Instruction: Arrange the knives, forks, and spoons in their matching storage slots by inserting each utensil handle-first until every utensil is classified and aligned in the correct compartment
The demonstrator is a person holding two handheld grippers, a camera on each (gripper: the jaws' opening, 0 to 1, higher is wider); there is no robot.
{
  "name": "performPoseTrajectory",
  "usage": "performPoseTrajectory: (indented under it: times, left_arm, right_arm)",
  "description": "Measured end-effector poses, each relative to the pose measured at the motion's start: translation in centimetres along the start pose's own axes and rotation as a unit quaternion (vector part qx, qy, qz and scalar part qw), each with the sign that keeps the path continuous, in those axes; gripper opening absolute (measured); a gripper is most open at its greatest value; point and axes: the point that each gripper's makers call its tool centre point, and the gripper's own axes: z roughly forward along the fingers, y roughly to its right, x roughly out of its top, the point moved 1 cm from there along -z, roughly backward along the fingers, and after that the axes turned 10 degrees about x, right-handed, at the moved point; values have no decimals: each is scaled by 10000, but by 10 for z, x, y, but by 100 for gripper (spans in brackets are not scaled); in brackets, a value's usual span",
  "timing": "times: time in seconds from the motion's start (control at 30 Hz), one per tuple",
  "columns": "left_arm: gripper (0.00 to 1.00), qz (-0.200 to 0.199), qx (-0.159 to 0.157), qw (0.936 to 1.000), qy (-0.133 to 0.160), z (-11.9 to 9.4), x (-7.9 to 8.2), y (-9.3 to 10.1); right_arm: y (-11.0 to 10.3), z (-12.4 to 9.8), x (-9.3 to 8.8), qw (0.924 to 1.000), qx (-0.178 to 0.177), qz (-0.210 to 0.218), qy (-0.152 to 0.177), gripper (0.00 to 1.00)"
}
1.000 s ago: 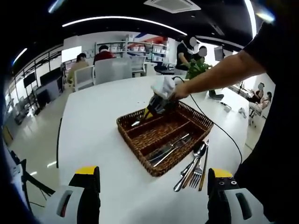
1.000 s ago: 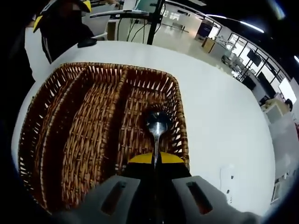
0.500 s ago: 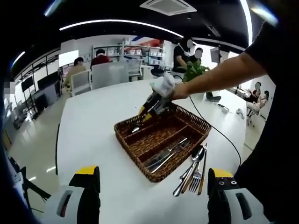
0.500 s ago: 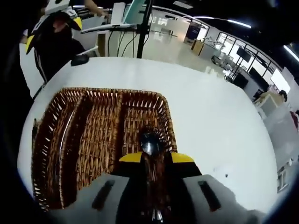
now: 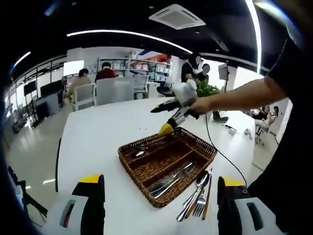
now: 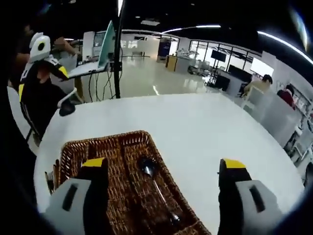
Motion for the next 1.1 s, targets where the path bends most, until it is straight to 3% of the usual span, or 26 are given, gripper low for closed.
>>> performPoseTrajectory:
  times: [0.2,0.67,1.1]
  left_arm:
    - [100,174,-110,9997,127,2,13,8]
    - [100,270,-231,9985,421,4,35,10]
    - [100,321,-303,9978,487,-4,31,10]
  right_arm:
    - [-10,-34,8,9988,-300,268,267,99]
    - [-55,-103,-11,9906,-1047,851,208,99]
    - [-95,-149,-34,9806,-1501,1205,371,99]
